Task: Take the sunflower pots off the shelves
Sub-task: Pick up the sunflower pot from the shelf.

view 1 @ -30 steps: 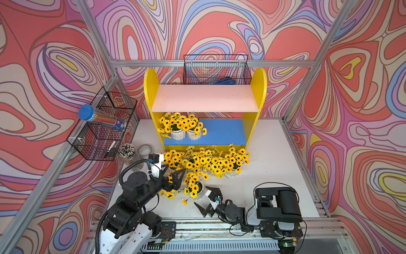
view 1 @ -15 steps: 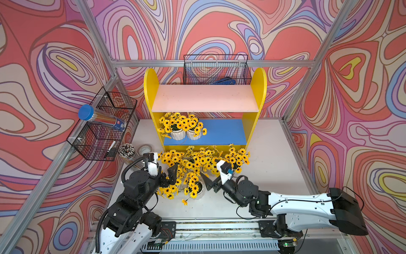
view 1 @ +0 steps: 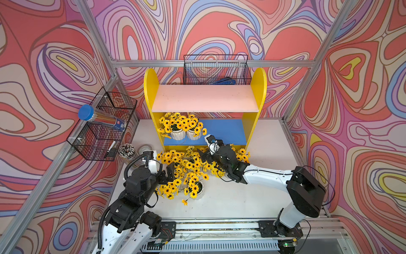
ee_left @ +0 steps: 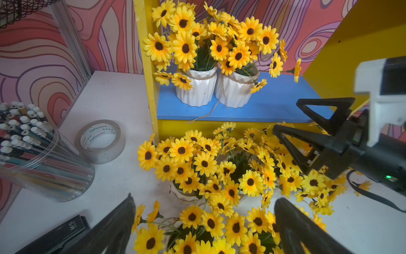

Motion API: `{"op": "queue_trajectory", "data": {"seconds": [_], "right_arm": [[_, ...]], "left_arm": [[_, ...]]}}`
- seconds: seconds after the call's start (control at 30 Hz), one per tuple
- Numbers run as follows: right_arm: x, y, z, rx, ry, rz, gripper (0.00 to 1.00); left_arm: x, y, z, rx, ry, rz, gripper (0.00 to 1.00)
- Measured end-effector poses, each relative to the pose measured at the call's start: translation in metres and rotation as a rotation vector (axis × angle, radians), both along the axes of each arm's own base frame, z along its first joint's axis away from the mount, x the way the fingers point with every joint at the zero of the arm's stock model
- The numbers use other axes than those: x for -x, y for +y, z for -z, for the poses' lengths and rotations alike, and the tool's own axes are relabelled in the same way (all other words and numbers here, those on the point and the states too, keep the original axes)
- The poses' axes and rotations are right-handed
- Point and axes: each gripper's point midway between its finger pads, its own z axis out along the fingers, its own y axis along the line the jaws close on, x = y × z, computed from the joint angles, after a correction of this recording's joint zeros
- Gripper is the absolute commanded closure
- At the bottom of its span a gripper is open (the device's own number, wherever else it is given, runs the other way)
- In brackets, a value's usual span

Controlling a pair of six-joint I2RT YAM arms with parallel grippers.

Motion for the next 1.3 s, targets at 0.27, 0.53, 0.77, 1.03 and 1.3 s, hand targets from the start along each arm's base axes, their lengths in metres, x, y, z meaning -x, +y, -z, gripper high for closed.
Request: {"op": "queue_trajectory", "data": {"seconds": [0.27, 0.53, 0.77, 1.03, 1.3], "right_arm": [[-0.065, 0.013, 0.008, -0.067, -0.007, -0.008, 0.02], [-0.091, 0.033, 0.006, -0.093, -0.031, -0.055, 0.02], [-0.099, 0.043, 0.005, -0.074, -0.064, -0.083, 0.02], [-0.109, 0.049, -0.001, -0.067, -0.108, -0.087, 0.02], [-0.114, 0.055, -0.014, -0.086, -0.133, -0.105, 0.02]], "left_arm": [[0.0, -0.005, 0.001, 0.012, 0.001, 0.028, 0.0], [0.0, -0.007, 0.002, 0.012, 0.002, 0.039, 0.0], [0.0, -0.008, 0.002, 0.012, 0.003, 0.048, 0.0], [0.0, -0.01, 0.002, 0.012, 0.0, 0.055, 0.0], [-0.001, -0.011, 0.002, 0.014, -0.002, 0.059, 0.0]]}}
